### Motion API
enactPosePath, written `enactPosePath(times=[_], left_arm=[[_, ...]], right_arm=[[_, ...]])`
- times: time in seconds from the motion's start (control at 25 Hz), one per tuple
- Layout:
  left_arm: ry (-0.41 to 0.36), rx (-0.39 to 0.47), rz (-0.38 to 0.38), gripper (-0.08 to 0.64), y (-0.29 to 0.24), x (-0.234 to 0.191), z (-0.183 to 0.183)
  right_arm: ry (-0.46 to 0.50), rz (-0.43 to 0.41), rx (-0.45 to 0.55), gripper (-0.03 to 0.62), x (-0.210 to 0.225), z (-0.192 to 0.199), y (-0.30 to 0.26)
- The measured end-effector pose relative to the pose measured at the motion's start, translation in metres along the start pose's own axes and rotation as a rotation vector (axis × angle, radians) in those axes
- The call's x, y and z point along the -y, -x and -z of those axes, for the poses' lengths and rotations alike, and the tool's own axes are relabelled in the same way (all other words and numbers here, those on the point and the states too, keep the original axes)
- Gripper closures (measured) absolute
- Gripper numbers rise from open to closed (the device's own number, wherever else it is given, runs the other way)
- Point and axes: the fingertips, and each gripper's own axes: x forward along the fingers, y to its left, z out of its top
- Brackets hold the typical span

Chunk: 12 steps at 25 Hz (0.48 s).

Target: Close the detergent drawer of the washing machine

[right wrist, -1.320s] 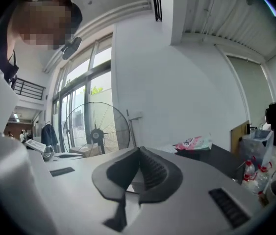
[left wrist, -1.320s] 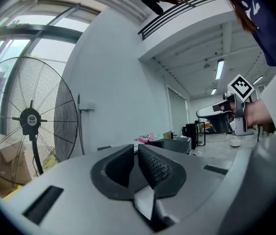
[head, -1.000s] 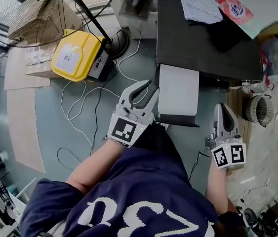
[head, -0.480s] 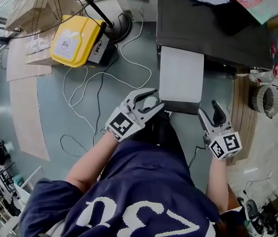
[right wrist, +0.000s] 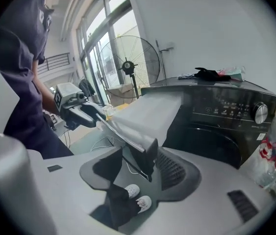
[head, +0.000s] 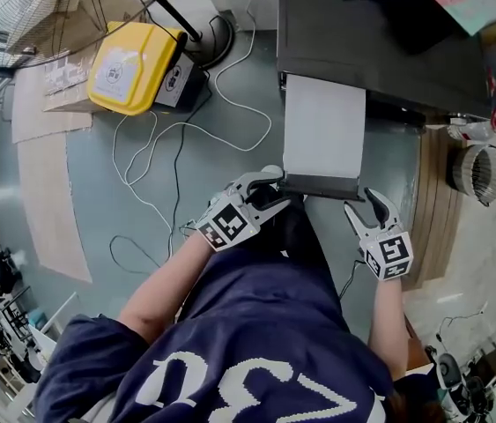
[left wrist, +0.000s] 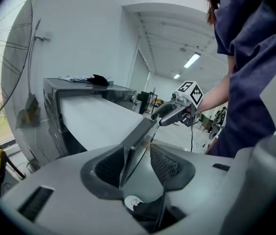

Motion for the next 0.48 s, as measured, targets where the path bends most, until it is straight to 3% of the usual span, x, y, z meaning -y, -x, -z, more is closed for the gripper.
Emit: enactPosePath(times=[0.16, 0.48], left_arm=[[0.013, 0.005, -0.001, 0.439, -0.0029, -0.003, 0.0012], [0.013, -0.013, 0.054, 0.454, -0.002, -0.003, -0.0016]], right_arm=[[0.01, -0.027, -0.001, 0.411, -0.0043, 0.0005, -0.0037], [0.017, -0.036, -0.019, 0.434, -0.0053, -0.0026, -0.0015]])
